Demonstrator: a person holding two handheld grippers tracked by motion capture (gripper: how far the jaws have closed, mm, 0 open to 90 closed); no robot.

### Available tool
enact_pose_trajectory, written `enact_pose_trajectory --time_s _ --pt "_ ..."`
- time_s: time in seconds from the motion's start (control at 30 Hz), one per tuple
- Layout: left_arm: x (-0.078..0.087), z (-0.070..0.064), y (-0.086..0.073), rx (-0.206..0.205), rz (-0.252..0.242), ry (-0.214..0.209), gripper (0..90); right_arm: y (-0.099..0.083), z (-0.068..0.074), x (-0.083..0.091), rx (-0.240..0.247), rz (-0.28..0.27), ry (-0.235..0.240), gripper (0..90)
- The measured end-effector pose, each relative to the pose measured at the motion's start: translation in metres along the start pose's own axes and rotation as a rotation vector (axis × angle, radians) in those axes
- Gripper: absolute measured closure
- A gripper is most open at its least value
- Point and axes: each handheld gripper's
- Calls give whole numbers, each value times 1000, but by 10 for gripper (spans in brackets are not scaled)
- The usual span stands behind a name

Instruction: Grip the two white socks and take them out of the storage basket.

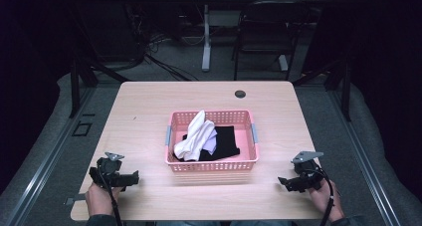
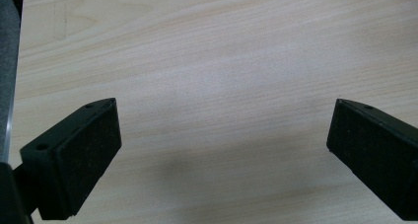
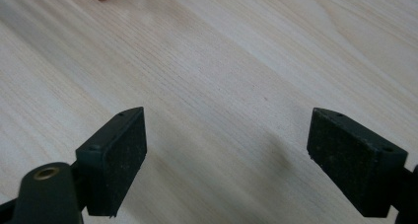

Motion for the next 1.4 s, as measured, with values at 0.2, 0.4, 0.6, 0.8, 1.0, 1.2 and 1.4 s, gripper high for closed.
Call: enact_pose_trajectory --time_s 0.2,0.4,0.6,0.8,1.0,1.2,1.4 --pt "0 0 0 -6 3 -4 0 -1 0 1 -7 -5 -3 145" --pt "2 0 -1 -2 5 -13 0 -1 1 1 2 -5 -1 145" --pt "2 -2 0 -6 12 -22 0 0 1 1 4 -6 0 145" --pt "9 -6 6 -6 -12 -47 0 0 1 1 3 1 -2 145" --pt "15 -8 13 -7 -9 -88 0 -1 2 2 8 0 1 145" --pt "21 -7 20 -9 30 -121 0 -1 1 2 6 -1 4 145" --pt "30 -4 30 -20 48 -166 0 0 2 2 9 -2 -5 145"
Point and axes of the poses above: each handheld gripper's, and its own axes: x roughly backward along the jaws, y roughly out of its top, z roughly to its left, and after that the axes turned 11 degrees about -y, right-handed
